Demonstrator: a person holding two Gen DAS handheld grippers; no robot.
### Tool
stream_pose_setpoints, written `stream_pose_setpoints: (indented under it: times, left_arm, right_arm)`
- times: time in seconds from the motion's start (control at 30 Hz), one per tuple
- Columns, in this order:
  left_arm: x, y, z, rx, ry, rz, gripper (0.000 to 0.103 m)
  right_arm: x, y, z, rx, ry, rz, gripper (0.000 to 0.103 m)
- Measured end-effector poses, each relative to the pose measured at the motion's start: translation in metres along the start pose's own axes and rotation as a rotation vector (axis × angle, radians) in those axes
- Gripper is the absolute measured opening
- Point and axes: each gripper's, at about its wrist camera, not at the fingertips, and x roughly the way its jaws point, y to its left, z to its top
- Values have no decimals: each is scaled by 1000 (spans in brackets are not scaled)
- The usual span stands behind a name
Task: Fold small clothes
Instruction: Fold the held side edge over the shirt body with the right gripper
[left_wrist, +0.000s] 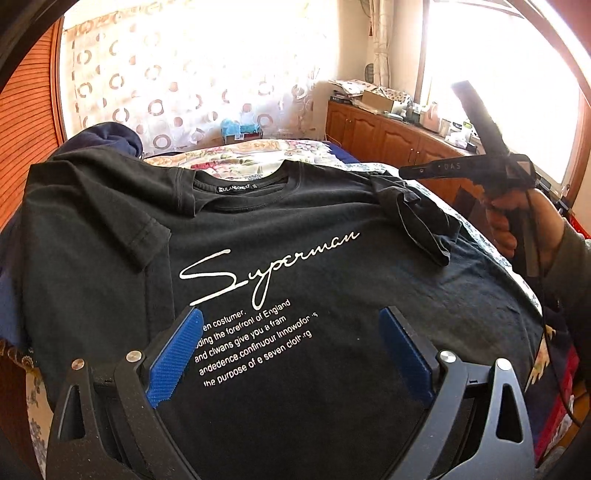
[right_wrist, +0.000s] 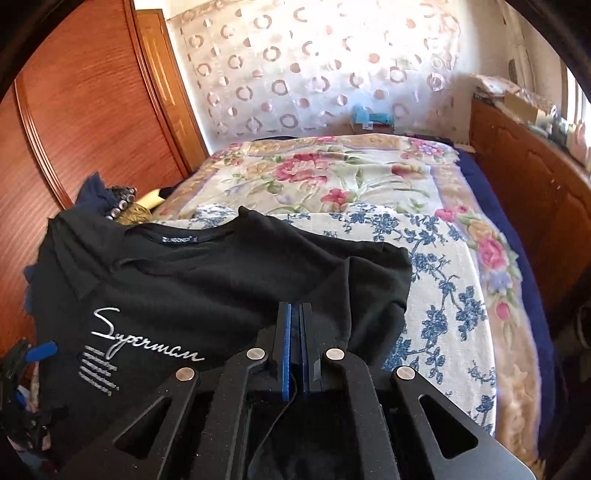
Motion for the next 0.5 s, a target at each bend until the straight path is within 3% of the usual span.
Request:
stream_pose_setpoints:
  times: [0.07,0.13,0.2,0.37,0.4,0.43,0.5]
  left_arm:
    - [-5,0,-1,-3,-7,-9,96]
    - [-12,-3,-1,-6,-25,-23,96]
    - [-18,-5,0,-6,-42,-38,96]
    - [-24,-11,0,8,-54,-52,96]
    - [-24,-12,0,8,-54,-51,96]
    - [-24,-11,-1,6,-53,-52,96]
    - [-24,-10,-1,2,-53,-54,96]
  right_arm:
    - [3,2,0,-21,2,-43,14]
    - [9,0,0,-19,8,-71,44]
    - [16,-4,0,-1,23,-94,47]
    - [37,-19,-5,68,117,-16,47]
    - [38,-21,-5,76,120,-11,40]
    - [38,-22,-4,81,114,-7,23]
    - [37,-19,-2,71,106,22,5]
